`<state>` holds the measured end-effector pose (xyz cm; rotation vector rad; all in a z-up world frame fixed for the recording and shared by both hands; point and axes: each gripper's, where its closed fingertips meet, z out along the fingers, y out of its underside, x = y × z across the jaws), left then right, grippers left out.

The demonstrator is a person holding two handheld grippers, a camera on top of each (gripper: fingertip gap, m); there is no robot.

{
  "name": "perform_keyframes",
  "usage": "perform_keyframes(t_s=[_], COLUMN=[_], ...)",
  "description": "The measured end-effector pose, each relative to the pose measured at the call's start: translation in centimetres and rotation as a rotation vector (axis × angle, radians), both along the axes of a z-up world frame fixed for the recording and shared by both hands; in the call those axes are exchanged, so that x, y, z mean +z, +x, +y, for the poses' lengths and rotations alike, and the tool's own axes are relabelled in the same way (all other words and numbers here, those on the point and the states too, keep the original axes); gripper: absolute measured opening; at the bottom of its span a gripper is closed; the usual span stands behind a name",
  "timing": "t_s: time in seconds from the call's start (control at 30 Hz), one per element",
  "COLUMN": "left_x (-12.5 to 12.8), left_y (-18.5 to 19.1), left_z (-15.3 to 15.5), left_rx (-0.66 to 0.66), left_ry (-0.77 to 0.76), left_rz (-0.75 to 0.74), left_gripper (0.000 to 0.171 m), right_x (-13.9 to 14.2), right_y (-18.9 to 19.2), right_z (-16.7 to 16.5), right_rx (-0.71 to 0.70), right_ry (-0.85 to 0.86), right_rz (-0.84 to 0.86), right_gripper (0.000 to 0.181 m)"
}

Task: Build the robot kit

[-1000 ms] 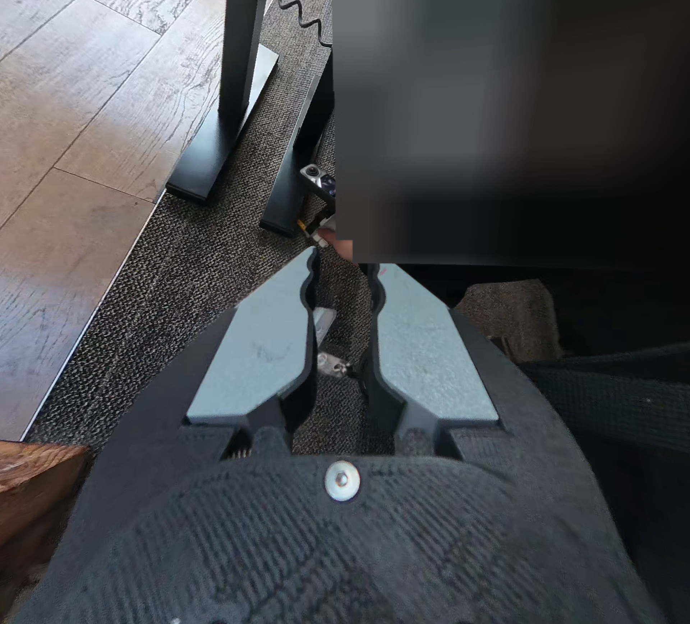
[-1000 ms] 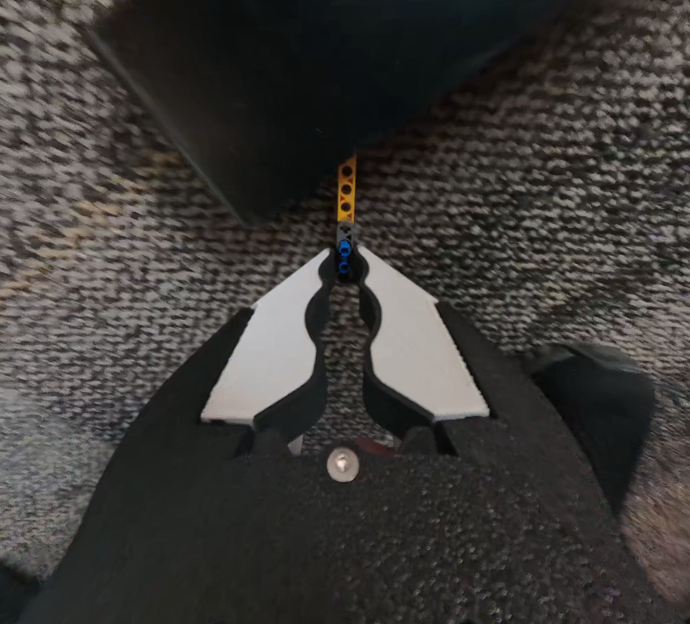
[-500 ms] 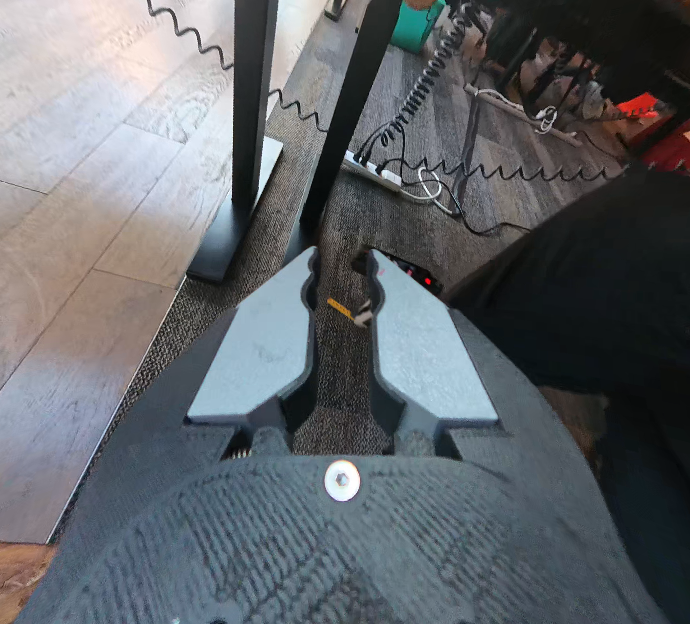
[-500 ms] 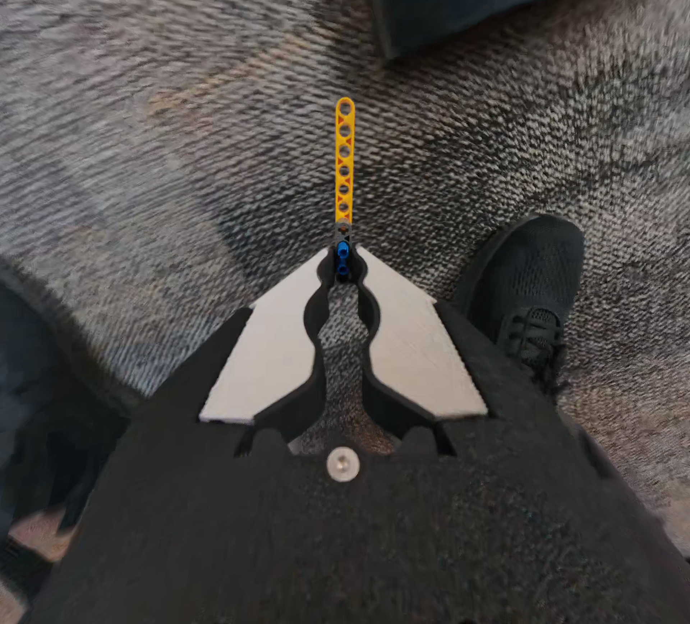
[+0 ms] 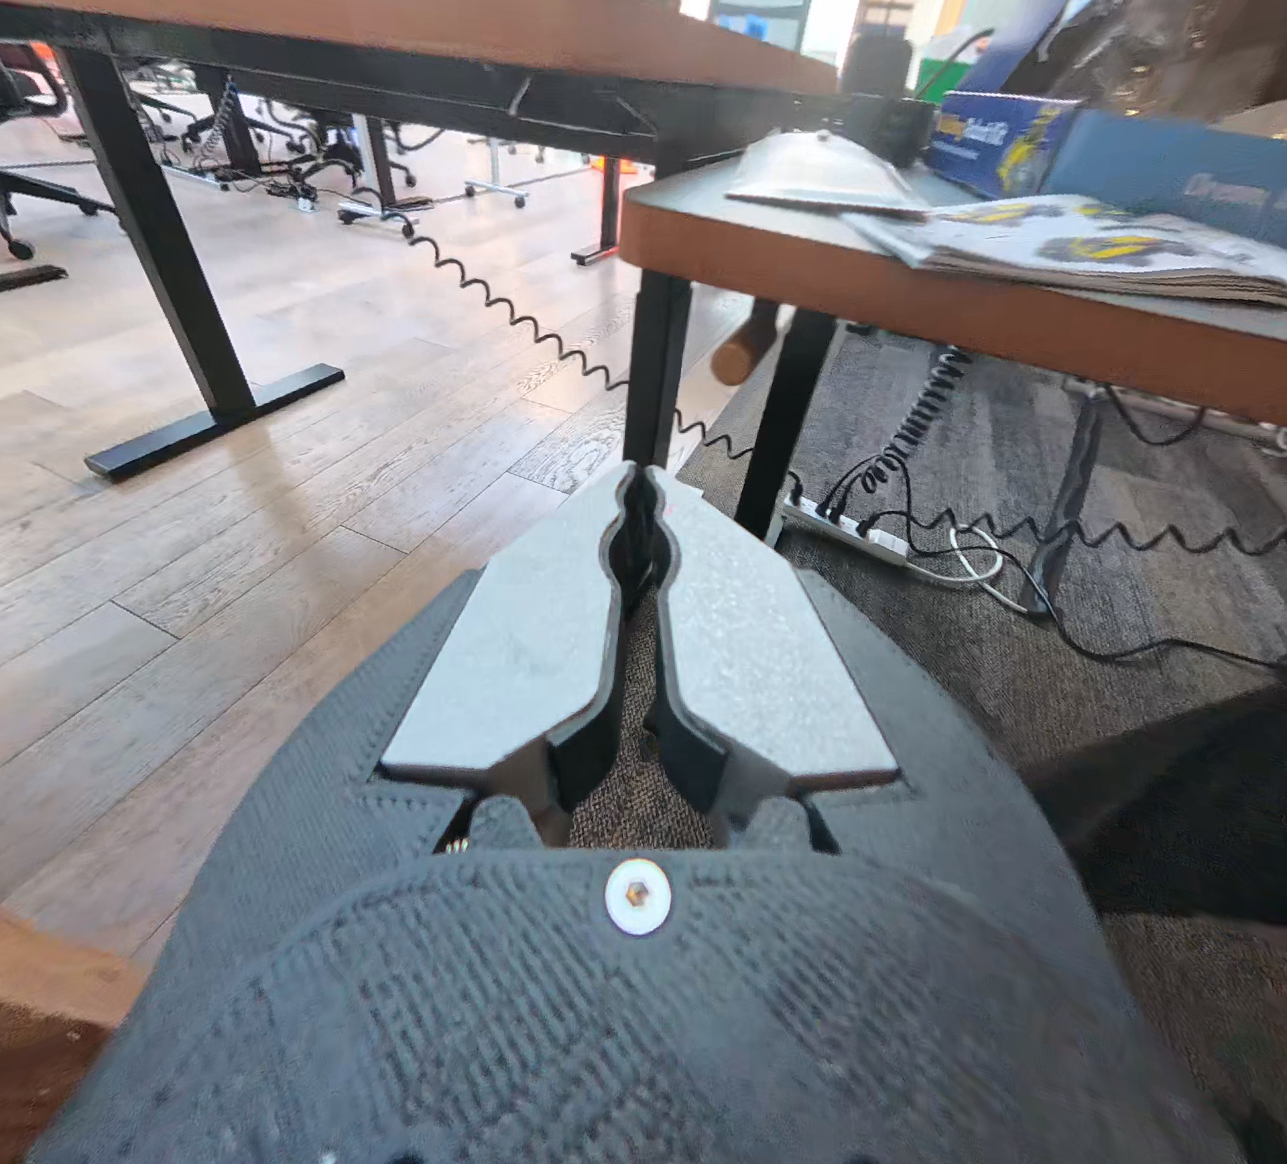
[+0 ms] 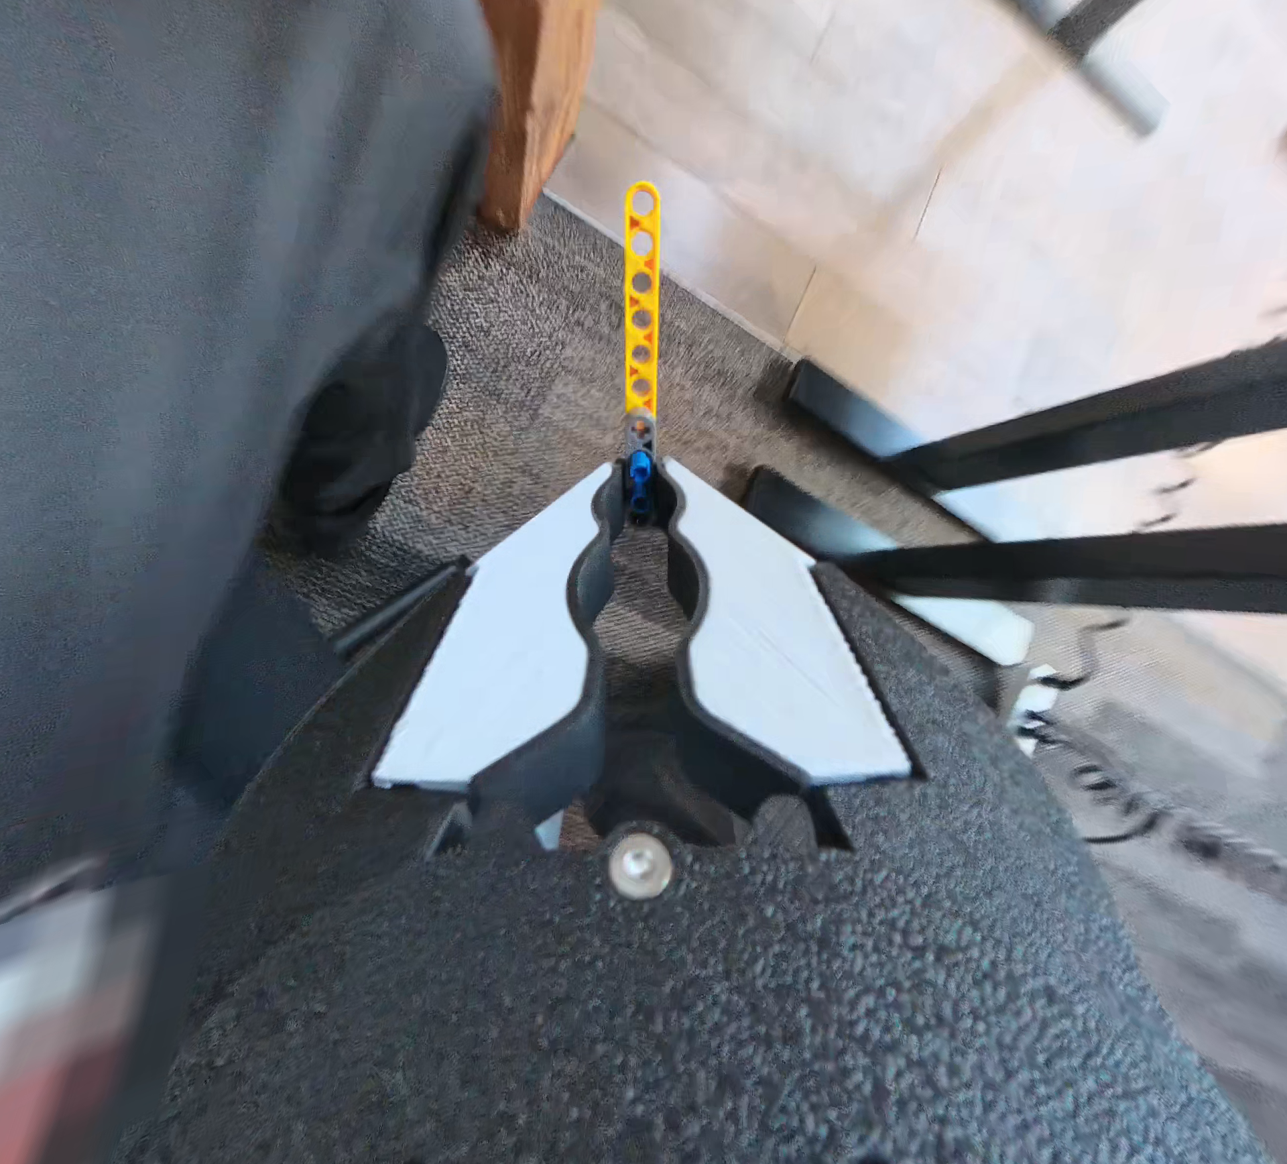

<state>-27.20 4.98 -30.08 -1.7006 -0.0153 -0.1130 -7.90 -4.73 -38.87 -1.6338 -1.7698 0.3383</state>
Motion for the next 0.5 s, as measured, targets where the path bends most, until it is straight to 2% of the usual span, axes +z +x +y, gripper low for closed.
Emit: perform_keyframes(t_s=[0.07,0.13,0.2,0.27,0.33,0.4,0.5], left_x=[1.6,3.4,5.1,6.7,8.1,9.0,9.0], left_y=[2.3,4.7,8.0,11.9,16.9,22.6,30.3], left_z=[-1.5,-3.0,-4.4,-5.7,-6.9,-8.1,-9.7], left_rx=[-0.062,-0.119,-0.207,-0.298,-0.423,-0.576,-0.759], left_ry=[-0.019,-0.024,-0.035,-0.020,-0.015,-0.025,-0.125], left_rz=[0.043,0.087,0.096,0.090,0.088,0.110,0.121], left_gripper=[0.001,0.004,0.012,0.017,0.020,0.020,0.020], right_x=[6.4,12.7,18.0,22.3,25.0,26.2,24.6], right_y=[2.7,6.0,10.1,15.3,21.7,28.3,36.4], right_z=[-3.0,-5.3,-6.4,-5.8,-4.0,-2.5,-1.8], right_rx=[0.076,0.077,0.017,-0.104,-0.270,-0.416,-0.542], right_ry=[0.107,0.160,0.183,0.255,0.355,0.431,0.489], right_rz=[0.084,0.195,0.314,0.427,0.497,0.531,0.448], right_gripper=[0.007,0.008,0.007,0.007,0.007,0.008,0.008])
